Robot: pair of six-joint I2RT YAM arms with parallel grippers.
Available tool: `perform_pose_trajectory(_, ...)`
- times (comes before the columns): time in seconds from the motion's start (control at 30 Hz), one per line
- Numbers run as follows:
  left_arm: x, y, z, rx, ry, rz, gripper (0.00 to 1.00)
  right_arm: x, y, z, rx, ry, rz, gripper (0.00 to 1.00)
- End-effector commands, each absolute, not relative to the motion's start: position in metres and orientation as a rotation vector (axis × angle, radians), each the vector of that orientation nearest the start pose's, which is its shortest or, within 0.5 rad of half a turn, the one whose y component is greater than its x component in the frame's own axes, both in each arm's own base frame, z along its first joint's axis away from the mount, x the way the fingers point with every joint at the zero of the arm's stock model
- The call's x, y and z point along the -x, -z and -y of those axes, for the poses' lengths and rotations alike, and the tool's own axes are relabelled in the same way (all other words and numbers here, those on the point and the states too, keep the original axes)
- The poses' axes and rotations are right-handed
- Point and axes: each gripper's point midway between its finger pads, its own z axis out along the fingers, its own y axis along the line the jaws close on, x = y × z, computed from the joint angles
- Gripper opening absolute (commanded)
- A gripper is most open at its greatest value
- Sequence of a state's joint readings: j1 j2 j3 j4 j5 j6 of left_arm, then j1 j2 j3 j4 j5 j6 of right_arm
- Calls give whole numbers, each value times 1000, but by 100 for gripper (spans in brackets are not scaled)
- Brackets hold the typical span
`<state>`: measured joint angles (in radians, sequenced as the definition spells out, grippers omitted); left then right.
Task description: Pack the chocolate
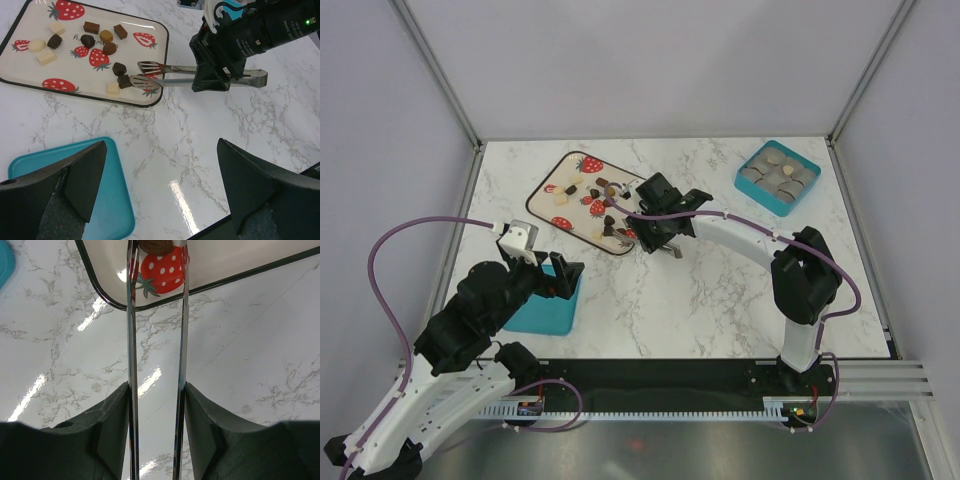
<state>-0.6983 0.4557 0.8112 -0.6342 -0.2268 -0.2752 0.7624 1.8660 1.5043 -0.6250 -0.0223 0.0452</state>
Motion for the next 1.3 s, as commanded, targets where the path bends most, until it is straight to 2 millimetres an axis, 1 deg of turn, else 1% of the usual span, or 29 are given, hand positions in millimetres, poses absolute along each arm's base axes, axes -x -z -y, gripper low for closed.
perform_pose_trajectory(0.0,-188,-266,117,-258,442,-1833,100,-330,-116,-325,933,-340,-2375,52)
perform_pose_trajectory(0.23,-189,-266,118,-258,442,-1833,100,-329,-110,-327,940,-348,-2384,52)
perform_pose_trajectory(0.43,-188,-266,118,-261,444,-1835,100,-329,-115,-328,939,-355,-2372,49)
perform_pose_trajectory(0.5,-189,-265,118,-262,443,-1837,100,-330,-116,-324,937,-336,-2376,48)
perform_pose_trajectory(0.53,-188,-266,118,-261,444,-1835,100,-330,-120,-323,932,-331,-2370,47)
perform_pose_trajectory(0.6,-188,-265,118,-261,444,-1835,100,-327,-121,-320,933,-324,-2377,46)
perform_pose_trajectory(0.63,-188,-266,118,-261,444,-1835,100,-331,-126,-314,906,-285,-2367,46)
perform_pose_trajectory(0.67,-188,-265,119,-263,445,-1836,100,-331,-126,-312,900,-274,-2367,46)
perform_pose_trajectory(0.97,-188,-266,119,-263,447,-1833,100,-333,-148,-311,857,-274,-2337,44)
perform_pose_trajectory(1.13,-188,-266,118,-261,445,-1833,100,-340,-159,-309,832,-260,-2326,43)
perform_pose_trajectory(1.27,-188,-266,118,-260,445,-1833,100,-350,-172,-303,778,-237,-2315,41)
